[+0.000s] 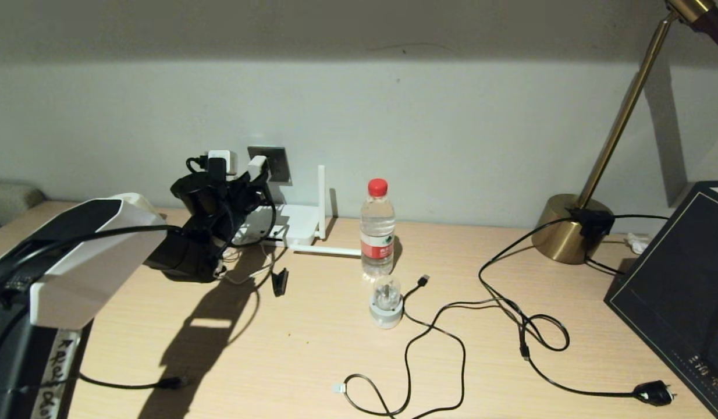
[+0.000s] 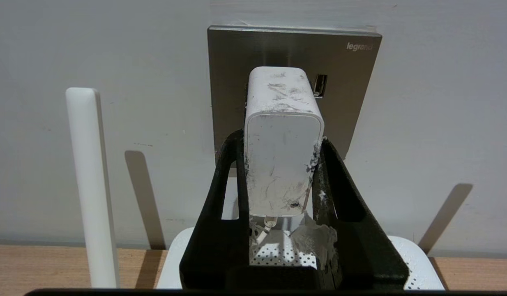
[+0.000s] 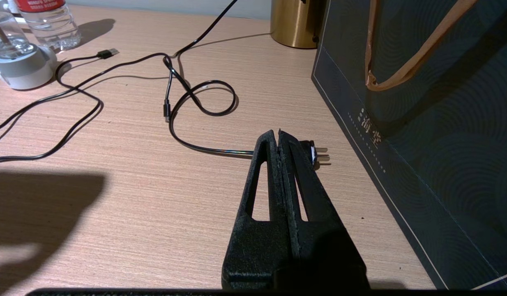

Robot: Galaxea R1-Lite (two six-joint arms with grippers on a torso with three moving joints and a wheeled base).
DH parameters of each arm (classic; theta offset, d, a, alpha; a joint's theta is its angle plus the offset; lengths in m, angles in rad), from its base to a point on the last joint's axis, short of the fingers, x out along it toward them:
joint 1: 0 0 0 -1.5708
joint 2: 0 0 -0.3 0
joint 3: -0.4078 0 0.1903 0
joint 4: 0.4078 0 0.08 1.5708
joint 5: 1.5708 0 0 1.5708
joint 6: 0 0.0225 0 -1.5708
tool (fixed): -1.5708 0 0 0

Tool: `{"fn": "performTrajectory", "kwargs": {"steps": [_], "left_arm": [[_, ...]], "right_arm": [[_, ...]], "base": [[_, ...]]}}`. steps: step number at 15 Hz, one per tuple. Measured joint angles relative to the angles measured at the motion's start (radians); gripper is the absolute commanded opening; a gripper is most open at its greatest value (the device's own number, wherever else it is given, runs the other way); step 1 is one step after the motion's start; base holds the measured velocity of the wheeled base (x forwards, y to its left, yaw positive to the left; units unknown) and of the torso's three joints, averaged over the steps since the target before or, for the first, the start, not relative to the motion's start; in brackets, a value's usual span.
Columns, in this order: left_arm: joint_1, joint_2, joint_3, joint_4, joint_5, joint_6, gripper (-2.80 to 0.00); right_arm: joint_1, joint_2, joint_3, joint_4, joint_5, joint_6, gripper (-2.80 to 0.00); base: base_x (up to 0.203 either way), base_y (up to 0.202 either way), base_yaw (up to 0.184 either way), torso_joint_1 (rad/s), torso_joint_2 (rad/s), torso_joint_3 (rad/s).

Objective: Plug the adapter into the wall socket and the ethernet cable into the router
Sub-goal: Plug plug into socket

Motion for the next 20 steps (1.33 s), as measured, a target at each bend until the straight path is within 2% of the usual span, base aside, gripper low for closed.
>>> {"fn": "performTrajectory", "kwargs": {"steps": [16,20], "left_arm": [[-0.004,0.005,-0.006,0.005,-0.001,0.016,-2.8],[-0.002,0.018,-0.038,0.016,-0.001,0.016,-2.8]], "right_arm": [[0.0,0.0,0.0,0.0,0.0,0.0,-2.8],[0.0,0.0,0.0,0.0,0.0,0.0,-2.8]], "base": [[0.0,0.0,0.0,0.0,0.0,0.0],[0.0,0.0,0.0,0.0,0.0,0.0]]}}
